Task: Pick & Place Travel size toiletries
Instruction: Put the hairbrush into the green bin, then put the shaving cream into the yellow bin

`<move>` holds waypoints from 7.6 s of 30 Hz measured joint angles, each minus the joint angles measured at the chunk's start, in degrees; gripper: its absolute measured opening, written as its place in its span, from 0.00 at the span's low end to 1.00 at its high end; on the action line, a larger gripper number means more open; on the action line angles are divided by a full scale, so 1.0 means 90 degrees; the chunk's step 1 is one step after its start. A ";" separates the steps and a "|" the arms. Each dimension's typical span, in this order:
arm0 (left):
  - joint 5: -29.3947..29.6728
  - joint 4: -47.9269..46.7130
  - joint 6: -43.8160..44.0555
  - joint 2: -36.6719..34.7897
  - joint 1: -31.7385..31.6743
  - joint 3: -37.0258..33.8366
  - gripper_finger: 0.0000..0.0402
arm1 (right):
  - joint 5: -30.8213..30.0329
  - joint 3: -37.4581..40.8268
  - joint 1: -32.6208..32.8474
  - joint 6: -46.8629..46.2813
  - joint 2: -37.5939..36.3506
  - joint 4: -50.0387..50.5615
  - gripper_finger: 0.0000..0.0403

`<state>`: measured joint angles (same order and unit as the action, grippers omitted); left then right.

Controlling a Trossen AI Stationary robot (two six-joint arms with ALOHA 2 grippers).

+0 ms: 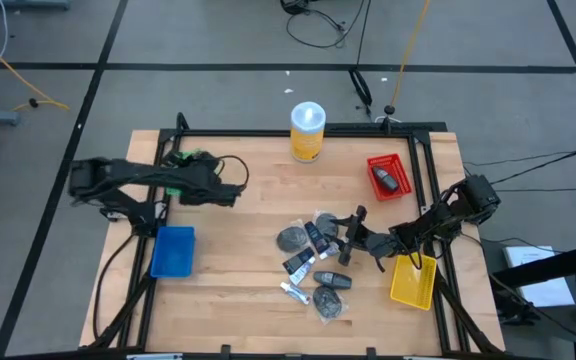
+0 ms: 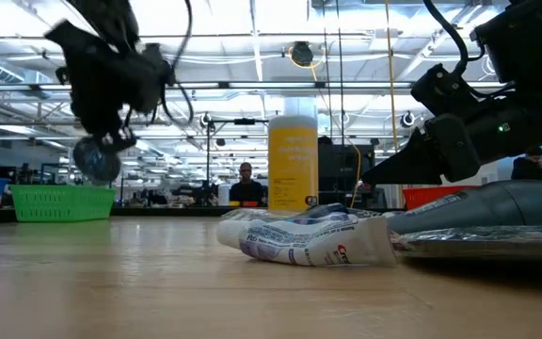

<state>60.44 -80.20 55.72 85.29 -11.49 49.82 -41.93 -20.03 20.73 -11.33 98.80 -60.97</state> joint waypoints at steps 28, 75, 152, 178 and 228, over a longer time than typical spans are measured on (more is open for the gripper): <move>-0.1726 0.0751 -0.1357 0.0548 -0.0632 -0.0002 0.53 | 0.0002 0.0000 0.0000 -0.0024 0.0000 0.0000 0.50; -0.3448 0.3391 -0.1561 -0.1798 -0.1517 -0.1914 0.02 | 0.0022 -0.0002 0.0000 -0.0165 -0.0002 0.0053 0.50; -0.4749 1.5011 -0.4884 -0.0151 0.1481 -0.3649 0.17 | 0.1191 -0.0591 -0.0172 -0.0975 -0.0002 0.0273 0.51; -0.4548 1.5260 -0.5225 0.2806 0.1485 -0.1916 0.17 | 0.1980 -0.2693 -0.0797 -0.2196 -0.0002 0.5954 0.57; -0.4553 1.4915 -0.5126 0.2799 0.1482 -0.1906 0.17 | 0.1740 -0.1350 -0.1289 -0.3720 -0.1686 0.7480 0.12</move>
<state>19.46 54.04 9.58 110.48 1.85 32.67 -26.27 -32.18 9.13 -44.82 83.63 6.35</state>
